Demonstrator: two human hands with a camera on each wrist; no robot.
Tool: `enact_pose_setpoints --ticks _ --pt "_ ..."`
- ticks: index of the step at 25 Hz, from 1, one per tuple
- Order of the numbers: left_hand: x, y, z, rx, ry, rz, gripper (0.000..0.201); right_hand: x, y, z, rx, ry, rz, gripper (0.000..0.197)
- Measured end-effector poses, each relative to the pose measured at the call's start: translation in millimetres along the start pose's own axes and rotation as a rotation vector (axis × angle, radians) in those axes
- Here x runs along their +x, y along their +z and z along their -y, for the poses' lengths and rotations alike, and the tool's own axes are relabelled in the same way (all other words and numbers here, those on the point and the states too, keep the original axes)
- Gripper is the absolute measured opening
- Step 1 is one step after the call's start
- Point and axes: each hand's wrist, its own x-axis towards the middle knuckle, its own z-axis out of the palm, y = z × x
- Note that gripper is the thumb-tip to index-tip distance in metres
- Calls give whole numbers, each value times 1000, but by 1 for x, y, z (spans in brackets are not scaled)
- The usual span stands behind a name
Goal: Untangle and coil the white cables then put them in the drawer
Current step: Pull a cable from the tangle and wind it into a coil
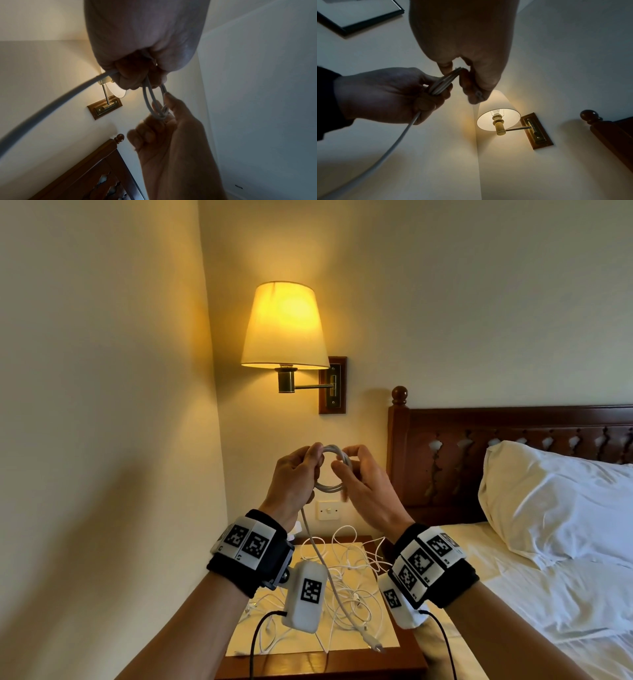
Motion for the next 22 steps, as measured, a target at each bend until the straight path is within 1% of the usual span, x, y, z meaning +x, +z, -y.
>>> enact_pose_setpoints --ticks 3,5,9,13,14,18,22 --pt "2 -5 3 -7 6 -31 37 -5 2 -5 -6 31 58 31" --pt "3 -7 7 -5 17 -47 37 -7 3 -9 66 66 77 33" --pt "2 -7 13 38 47 -59 36 -9 5 -9 336 218 109 33" --pt "0 -5 23 96 83 -5 35 -19 7 -8 723 332 122 32" --pt "-2 -6 28 102 100 9 36 -22 8 -9 770 349 112 33" --pt "-10 -15 59 96 99 49 36 -29 8 -13 717 398 69 34" --pt "-11 -35 105 121 198 89 27 -28 -1 -15 772 428 29 36"
